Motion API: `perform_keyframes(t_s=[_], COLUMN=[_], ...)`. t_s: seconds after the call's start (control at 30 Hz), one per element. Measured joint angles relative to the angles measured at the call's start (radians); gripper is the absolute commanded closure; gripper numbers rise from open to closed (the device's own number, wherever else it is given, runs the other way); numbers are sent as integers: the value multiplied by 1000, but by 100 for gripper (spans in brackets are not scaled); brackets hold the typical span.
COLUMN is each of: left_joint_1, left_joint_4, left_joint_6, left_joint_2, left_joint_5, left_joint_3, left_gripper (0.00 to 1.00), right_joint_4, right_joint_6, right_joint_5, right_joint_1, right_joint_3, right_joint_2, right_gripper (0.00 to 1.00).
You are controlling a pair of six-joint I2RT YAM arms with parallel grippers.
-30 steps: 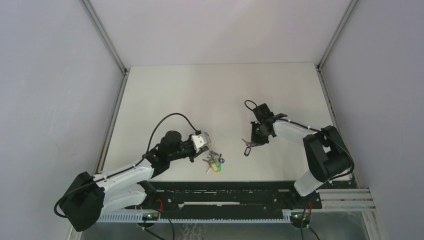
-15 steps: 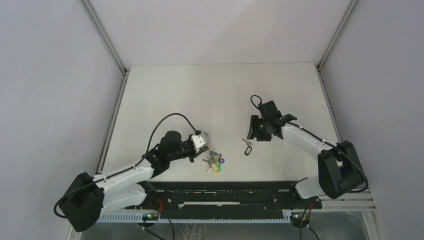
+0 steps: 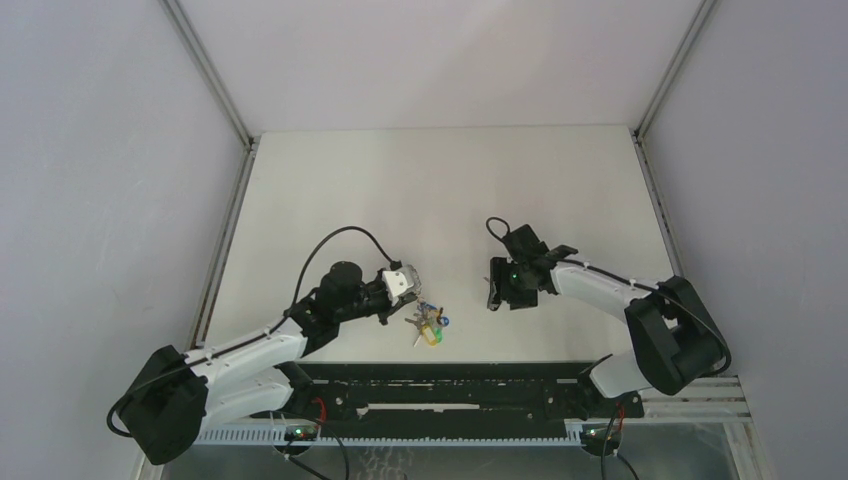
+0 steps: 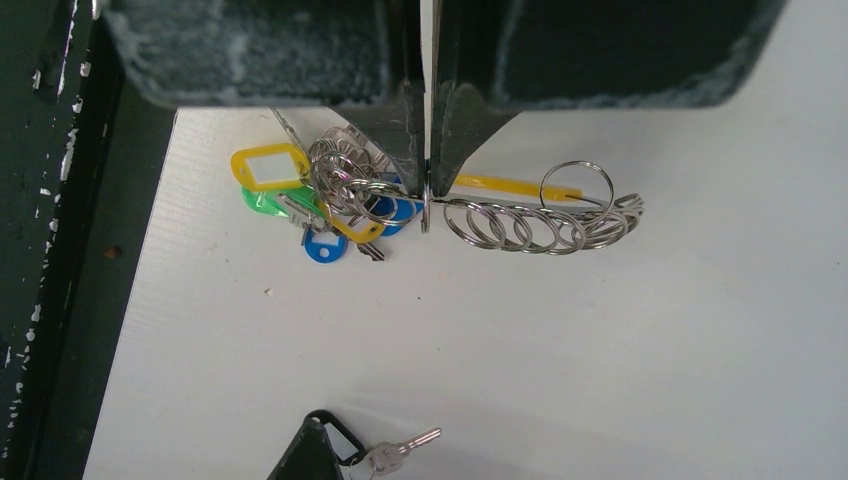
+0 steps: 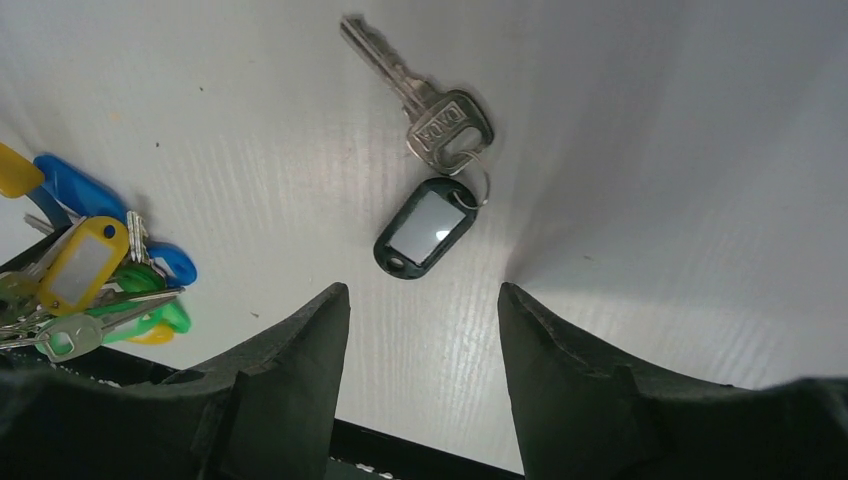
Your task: Put the keys on the keyring
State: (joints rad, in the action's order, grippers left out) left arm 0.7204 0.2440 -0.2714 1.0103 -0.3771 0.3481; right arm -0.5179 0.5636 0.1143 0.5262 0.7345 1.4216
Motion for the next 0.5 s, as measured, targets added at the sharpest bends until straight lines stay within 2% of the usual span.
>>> perform_keyframes(t_s=[0.5], left_joint_1=[0], left_joint_4=[0], left_joint_6=[0], left_joint_2=[-4], left_joint_5=[0], left_joint_3=[0], left_gripper=[100], right_joint_4=[163], right_joint_6=[66], right_joint_5=[60], right_joint_1=[54], right_joint_3=[60], right_joint_2=[129], right_gripper=[41])
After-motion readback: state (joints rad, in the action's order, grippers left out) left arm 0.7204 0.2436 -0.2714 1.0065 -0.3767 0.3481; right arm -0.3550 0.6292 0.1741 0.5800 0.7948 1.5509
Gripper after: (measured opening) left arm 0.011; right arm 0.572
